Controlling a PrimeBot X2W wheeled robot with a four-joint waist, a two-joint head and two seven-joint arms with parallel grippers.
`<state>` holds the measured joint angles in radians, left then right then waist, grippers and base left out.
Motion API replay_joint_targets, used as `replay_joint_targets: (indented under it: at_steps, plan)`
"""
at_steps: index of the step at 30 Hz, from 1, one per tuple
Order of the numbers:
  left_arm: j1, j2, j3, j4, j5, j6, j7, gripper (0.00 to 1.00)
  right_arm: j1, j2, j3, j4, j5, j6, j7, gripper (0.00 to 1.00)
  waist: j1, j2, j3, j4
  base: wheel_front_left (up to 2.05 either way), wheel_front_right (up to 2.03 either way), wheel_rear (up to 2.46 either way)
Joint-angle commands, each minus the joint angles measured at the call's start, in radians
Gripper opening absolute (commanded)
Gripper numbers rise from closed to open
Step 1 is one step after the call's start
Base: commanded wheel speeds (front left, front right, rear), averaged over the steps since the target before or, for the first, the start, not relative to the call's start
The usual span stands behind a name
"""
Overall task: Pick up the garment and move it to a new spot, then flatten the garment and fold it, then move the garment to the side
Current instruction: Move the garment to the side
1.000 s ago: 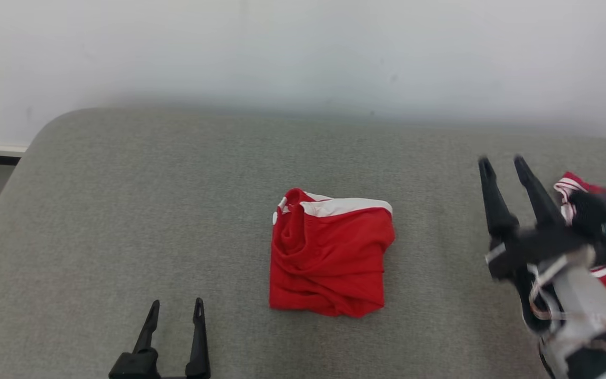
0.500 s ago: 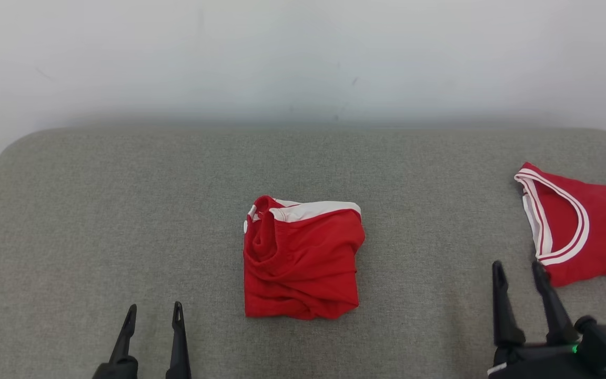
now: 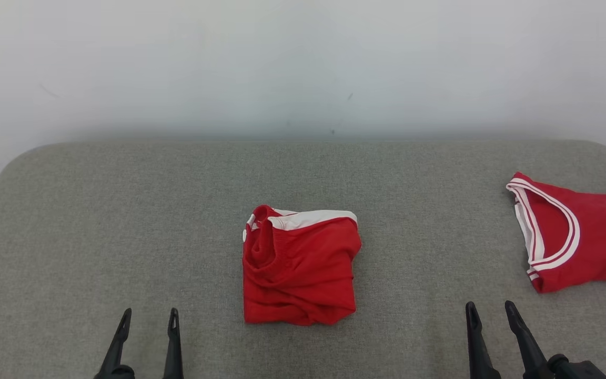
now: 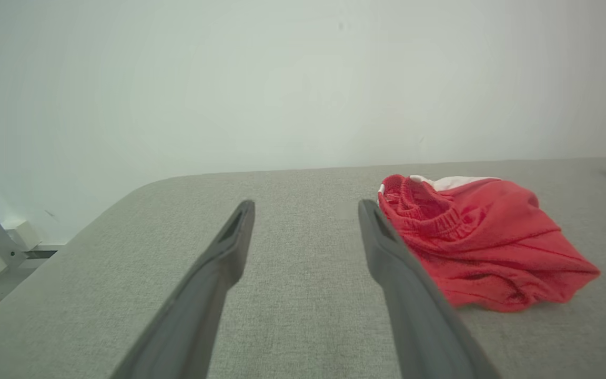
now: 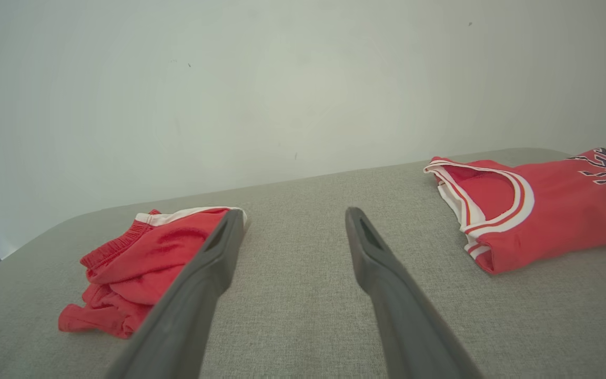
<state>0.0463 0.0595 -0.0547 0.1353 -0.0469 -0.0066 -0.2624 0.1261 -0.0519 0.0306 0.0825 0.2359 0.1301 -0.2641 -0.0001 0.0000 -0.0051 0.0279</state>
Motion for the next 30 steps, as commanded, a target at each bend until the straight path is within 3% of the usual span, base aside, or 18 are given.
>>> replay_joint_targets:
  at_steps: [1, 14, 30]
  plan:
    - [0.023, 0.009, 0.004, -0.003, 0.008, 0.000, -0.002, 1.00, 0.005, 0.001, 0.003, -0.001, -0.003, 0.001, 0.000, 1.00, 0.0001, 0.0000, -0.002, -0.002, 0.00, 0.00, 0.00]
    - [0.065, -0.002, 0.074, -0.037, -0.014, -0.025, -0.002, 1.00, 0.011, 0.002, 0.005, 0.002, 0.028, 0.001, 0.000, 1.00, 0.0001, 0.0000, -0.013, 0.001, 0.00, 0.00, 0.00]
    - [0.057, -0.008, 0.080, -0.031, -0.001, -0.034, -0.002, 1.00, 0.004, 0.002, 0.001, 0.005, 0.033, 0.001, 0.000, 1.00, 0.0001, 0.0000, -0.011, 0.000, 0.00, 0.00, 0.00]
